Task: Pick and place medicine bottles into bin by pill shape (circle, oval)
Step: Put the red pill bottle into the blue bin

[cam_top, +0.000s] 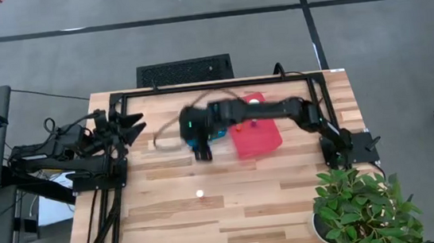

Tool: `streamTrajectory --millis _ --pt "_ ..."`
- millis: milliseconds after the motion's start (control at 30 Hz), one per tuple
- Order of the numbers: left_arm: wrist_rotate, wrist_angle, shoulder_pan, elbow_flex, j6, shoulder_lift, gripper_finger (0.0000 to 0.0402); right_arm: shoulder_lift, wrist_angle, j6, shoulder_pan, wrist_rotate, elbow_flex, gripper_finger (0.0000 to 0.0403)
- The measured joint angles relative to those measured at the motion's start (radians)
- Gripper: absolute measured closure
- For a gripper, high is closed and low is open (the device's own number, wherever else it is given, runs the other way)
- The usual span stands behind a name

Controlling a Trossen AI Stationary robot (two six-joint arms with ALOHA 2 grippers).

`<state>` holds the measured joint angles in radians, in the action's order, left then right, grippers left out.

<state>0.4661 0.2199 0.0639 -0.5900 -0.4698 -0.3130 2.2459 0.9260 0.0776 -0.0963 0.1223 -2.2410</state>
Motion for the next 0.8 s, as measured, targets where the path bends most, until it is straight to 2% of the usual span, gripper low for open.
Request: streamTrajectory --millis 267,367,567,800 --pt "-0.072 0.001 0.0 0.0 0.045 0.0 0.0142 0.002 -0.123 -0.007 0.218 -0.07 0.06 0.0145" --pt "-0.076 0.004 0.0 0.0 0.047 0.0 0.0142 -0.002 -0.153 -0.028 0.25 -0.089 0.073 0.0145" --pt "-0.076 0.035 0.0 0.0 0.043 0.0 0.0142 0.004 -0.249 -0.104 0.282 -0.091 0.2 0.0145" --pt "-0.075 0.037 0.0 0.0 0.042 0.0 0.0142 0.001 -0.335 -0.106 0.328 -0.095 0.287 0.0145"
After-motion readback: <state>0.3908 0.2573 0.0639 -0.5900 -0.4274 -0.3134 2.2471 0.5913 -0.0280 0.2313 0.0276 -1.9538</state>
